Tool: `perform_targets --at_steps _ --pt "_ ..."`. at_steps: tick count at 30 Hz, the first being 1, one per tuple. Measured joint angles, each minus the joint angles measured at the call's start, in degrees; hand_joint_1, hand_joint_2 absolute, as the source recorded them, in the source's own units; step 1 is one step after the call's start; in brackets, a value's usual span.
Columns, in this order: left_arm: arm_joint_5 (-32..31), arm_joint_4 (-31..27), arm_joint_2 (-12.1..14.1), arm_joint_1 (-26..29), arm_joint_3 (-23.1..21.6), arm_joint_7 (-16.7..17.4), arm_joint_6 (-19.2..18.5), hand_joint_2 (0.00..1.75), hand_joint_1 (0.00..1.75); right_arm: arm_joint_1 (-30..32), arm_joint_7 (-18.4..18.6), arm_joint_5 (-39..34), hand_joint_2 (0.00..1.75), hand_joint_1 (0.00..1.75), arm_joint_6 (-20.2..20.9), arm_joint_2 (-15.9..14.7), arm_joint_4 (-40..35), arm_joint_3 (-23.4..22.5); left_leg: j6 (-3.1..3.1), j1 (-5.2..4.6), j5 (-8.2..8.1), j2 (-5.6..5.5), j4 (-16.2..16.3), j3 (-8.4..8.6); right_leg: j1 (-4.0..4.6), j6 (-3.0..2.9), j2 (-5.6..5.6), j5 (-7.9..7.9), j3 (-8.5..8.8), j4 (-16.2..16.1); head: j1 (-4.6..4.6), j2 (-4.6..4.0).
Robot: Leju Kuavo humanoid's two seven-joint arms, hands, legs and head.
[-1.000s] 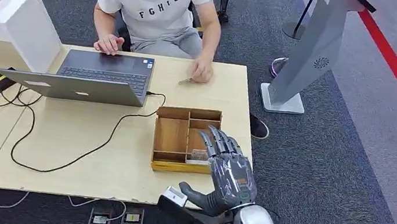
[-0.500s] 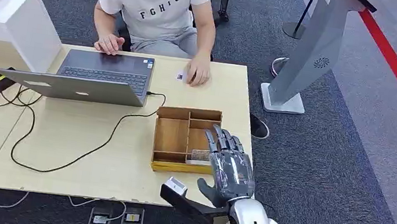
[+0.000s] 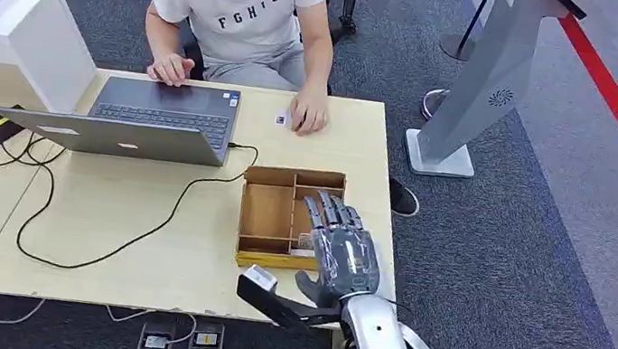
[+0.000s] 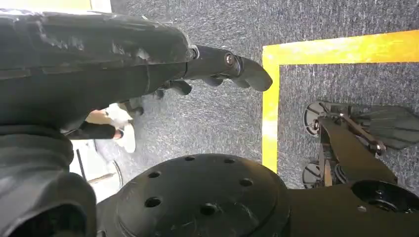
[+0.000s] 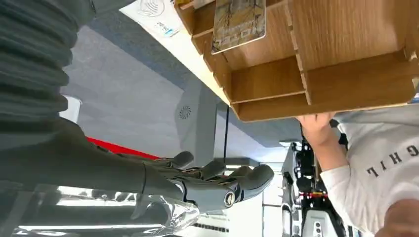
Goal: Pass the card to the sensor for recognition and then transmit it.
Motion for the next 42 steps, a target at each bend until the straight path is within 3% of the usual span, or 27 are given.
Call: perform_targets --at_steps 42 --pt "-1.2 0.0 0.0 -0.1 0.0 0.4 0.0 0.0 0.0 -4.8 -0.1 -7.0 1.75 0.0 0.5 3.5 11.4 1.4 0.0 0.0 0.0 0.0 0.0 0.0 0.0 0.0 0.0 0.0 0.0 0.0 0.02 0.0"
